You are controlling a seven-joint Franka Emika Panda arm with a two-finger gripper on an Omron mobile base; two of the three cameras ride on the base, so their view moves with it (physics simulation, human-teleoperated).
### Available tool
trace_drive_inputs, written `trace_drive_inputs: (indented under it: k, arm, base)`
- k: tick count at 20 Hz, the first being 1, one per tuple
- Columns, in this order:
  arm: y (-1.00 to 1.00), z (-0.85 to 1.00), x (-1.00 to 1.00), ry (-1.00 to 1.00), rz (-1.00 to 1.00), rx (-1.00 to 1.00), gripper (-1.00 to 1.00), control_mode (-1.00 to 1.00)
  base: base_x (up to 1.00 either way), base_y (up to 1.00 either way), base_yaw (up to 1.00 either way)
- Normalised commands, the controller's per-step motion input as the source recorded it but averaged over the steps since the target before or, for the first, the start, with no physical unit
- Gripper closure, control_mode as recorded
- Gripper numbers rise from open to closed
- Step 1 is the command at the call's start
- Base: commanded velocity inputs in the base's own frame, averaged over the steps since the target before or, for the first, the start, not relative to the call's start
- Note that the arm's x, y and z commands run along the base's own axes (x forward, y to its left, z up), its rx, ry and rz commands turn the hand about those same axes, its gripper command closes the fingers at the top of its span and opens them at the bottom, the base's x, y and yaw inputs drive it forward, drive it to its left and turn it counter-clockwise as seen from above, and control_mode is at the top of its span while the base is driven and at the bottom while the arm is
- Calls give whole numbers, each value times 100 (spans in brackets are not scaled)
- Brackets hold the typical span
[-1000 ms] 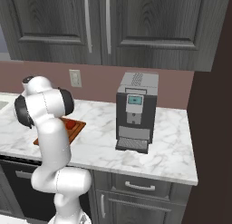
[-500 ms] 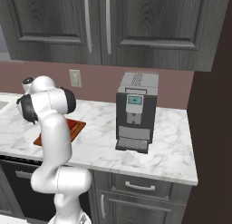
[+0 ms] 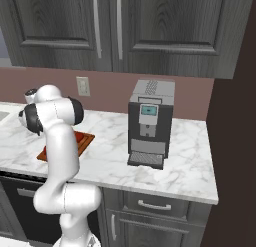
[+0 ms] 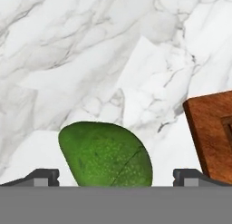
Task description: Place the avocado, onion, tomato, and bell pepper on the cutting board.
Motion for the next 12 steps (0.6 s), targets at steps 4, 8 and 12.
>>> trace_drive_inputs:
  k: [4, 8, 12]
  arm:
    - [0, -23, 4, 1, 0, -3, -100, -100]
    - [5, -22, 19, 0, 0, 0, -100, -100]
    - [4, -14, 16, 0, 0, 0, 100, -100]
  base:
    - [0, 0, 0]
    - [0, 0, 0]
    - [0, 0, 0]
